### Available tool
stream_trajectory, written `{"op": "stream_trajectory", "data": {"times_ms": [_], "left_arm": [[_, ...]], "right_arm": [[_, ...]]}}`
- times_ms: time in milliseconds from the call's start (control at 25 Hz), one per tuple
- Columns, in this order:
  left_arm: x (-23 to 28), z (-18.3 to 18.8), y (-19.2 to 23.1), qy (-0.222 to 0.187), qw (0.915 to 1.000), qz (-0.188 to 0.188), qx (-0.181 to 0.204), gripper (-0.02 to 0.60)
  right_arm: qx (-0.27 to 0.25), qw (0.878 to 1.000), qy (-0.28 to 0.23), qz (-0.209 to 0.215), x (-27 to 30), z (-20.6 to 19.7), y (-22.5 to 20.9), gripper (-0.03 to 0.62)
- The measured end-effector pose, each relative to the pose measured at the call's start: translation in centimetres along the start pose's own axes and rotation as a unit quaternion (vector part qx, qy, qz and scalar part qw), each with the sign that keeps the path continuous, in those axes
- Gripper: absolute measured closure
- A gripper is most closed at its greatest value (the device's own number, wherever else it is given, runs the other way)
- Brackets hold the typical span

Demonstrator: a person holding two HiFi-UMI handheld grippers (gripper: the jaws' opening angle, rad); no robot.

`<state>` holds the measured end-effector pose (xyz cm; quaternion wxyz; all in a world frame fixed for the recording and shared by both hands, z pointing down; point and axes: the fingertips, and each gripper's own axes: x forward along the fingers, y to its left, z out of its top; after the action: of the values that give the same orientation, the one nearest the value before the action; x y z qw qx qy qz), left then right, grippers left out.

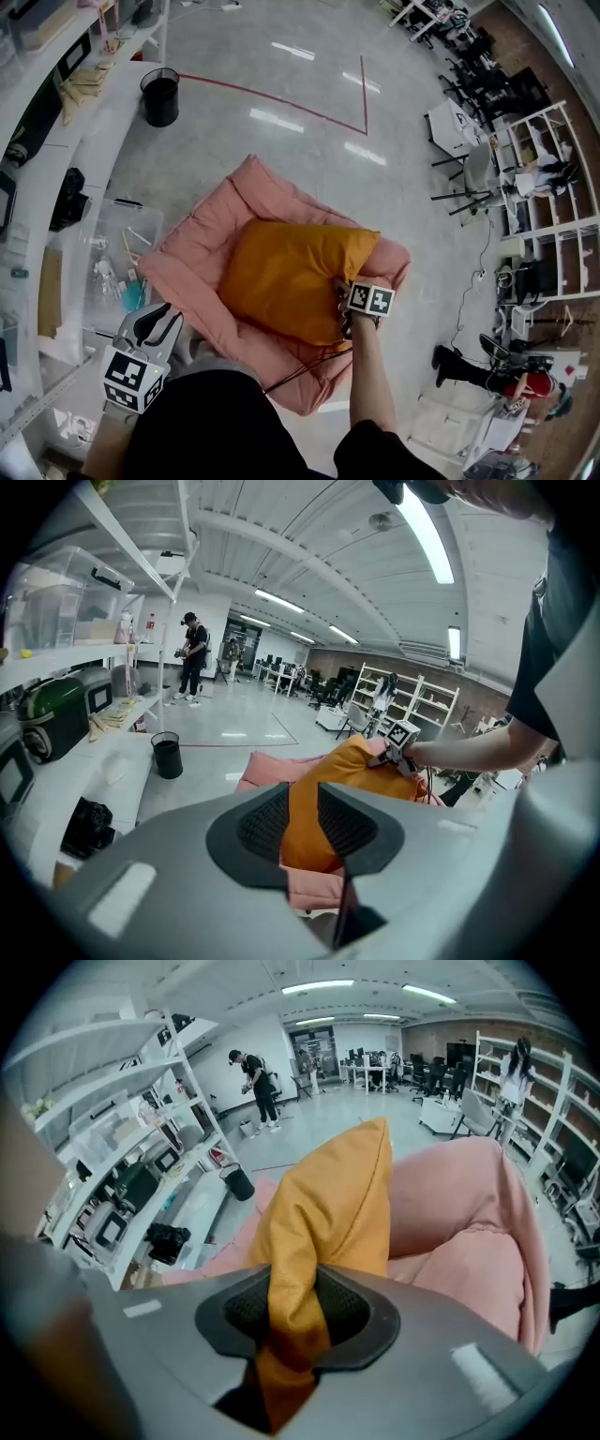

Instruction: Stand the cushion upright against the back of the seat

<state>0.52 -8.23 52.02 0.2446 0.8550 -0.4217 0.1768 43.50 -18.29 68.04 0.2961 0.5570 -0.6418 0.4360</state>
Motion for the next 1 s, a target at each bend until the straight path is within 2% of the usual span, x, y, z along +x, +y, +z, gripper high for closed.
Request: {"op": "stream_trajectory", "data": {"times_ms": [200, 400, 800, 1000], "left_arm": [[-1.3, 0.2, 0.6, -0.007, 1.0, -0.005, 0.003, 0.471], [-2.6, 0.3, 1.0, -0.016, 0.9998, -0.009, 0.008, 0.471], [-5.0, 0.8, 2.6, -0.048, 0.9988, -0.005, 0.006, 0.471], [-6.4, 0.4, 3.9, -0.056, 0.9984, 0.007, -0.001, 0.471]], "right_arm": [[0.061, 0.995, -0.032, 0.071, -2.2, 0.9, 3.0, 0.504], [0.098, 0.984, -0.079, 0.122, -5.3, 2.5, 6.7, 0.531], [0.112, 0.967, -0.128, 0.191, -9.1, 6.8, 15.0, 0.554], [0.139, 0.953, -0.162, 0.217, -10.3, 9.6, 18.0, 0.559]]}}
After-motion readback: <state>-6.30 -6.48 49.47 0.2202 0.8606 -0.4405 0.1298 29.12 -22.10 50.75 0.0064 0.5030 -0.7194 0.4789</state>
